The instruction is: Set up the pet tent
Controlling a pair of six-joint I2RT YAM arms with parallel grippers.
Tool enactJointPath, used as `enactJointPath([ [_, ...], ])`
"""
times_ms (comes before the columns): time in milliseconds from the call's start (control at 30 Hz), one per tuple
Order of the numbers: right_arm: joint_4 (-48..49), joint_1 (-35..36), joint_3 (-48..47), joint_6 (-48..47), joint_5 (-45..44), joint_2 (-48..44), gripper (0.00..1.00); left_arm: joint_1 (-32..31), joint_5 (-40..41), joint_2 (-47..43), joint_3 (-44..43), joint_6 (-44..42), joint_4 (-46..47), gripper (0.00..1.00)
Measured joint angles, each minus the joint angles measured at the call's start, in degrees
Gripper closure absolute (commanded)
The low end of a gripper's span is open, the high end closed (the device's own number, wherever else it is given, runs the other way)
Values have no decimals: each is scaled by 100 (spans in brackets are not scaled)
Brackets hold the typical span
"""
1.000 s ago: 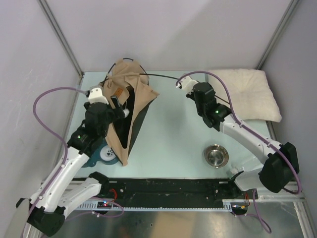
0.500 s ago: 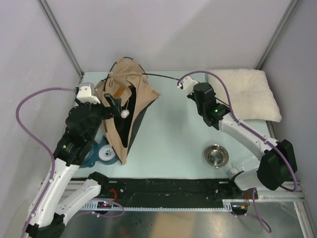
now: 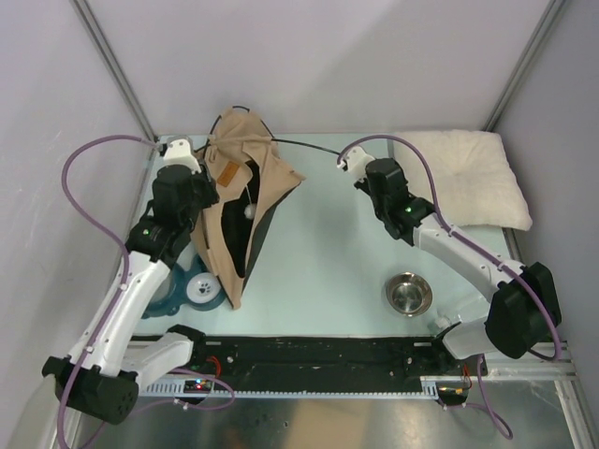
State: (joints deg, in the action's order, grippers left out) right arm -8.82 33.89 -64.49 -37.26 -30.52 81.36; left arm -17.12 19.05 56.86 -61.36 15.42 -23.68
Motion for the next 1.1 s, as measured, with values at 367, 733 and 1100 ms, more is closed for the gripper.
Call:
enactJointPath([
  [367, -70, 2, 98, 133, 39, -133, 100, 144, -240, 243, -192, -306, -50, 100],
  [733, -72, 44, 186, 210, -9, -586, 100, 157, -647, 105, -581, -544, -138, 100],
  [1100, -105, 734, 186, 203, -516, -1416, 100, 166, -1108, -883, -892, -782, -109, 100],
])
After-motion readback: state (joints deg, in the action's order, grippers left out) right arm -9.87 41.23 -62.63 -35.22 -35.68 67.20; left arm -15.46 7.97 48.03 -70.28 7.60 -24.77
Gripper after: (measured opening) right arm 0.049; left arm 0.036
